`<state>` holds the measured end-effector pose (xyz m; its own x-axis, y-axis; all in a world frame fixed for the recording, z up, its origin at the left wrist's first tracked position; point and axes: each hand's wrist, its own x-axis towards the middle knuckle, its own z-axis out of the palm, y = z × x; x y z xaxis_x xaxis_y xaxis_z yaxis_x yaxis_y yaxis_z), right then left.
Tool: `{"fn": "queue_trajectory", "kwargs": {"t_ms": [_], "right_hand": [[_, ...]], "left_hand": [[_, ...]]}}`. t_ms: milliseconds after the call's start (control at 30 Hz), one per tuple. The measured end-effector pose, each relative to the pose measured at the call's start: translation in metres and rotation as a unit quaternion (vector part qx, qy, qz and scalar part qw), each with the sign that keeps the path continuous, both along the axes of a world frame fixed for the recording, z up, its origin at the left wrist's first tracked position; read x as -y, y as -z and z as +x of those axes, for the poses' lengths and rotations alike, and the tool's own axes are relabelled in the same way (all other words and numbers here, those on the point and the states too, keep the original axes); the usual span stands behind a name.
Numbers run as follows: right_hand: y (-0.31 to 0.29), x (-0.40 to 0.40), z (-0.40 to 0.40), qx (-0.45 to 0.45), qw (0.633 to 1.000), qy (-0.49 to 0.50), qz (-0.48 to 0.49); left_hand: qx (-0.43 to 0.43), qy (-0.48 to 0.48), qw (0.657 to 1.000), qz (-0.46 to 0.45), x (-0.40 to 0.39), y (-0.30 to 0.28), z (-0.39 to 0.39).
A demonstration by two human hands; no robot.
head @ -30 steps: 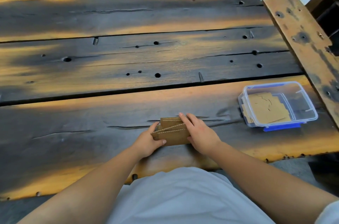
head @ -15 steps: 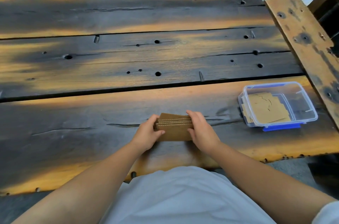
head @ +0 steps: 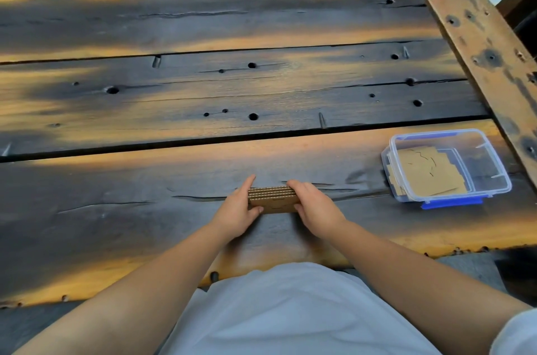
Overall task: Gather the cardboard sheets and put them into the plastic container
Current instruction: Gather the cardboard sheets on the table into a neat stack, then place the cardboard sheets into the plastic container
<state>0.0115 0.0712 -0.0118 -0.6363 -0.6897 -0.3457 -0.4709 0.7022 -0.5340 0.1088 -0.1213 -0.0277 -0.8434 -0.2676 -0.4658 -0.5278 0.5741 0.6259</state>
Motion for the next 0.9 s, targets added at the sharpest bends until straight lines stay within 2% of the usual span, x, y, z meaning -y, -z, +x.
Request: {"fn": "queue_trajectory", "kwargs": {"t_ms": [167, 367, 567, 900], "right_hand": [[0.007, 0.001, 0.003, 0.075, 0.986, 0.15, -0.004], [0.015, -0.002, 0.008, 0.077, 0.988, 0.137, 0.017], [0.01, -0.002, 0.001, 0.007, 0.994, 0.099, 0.042], [0.011, 0.001, -0.008, 0.099, 0.985, 0.144, -0.008]], "left_hand": [[0.015, 0.017, 0.999, 0.026, 0.003, 0.004, -0.005], [0.007, 0.016, 1.0, 0.004, -0.004, 0.006, 0.003], [-0.012, -0.005, 1.0, -0.008, 0.0, 0.004, -0.003], [0.042, 0.017, 0.999, -0.009, 0.002, -0.006, -0.012]]}}
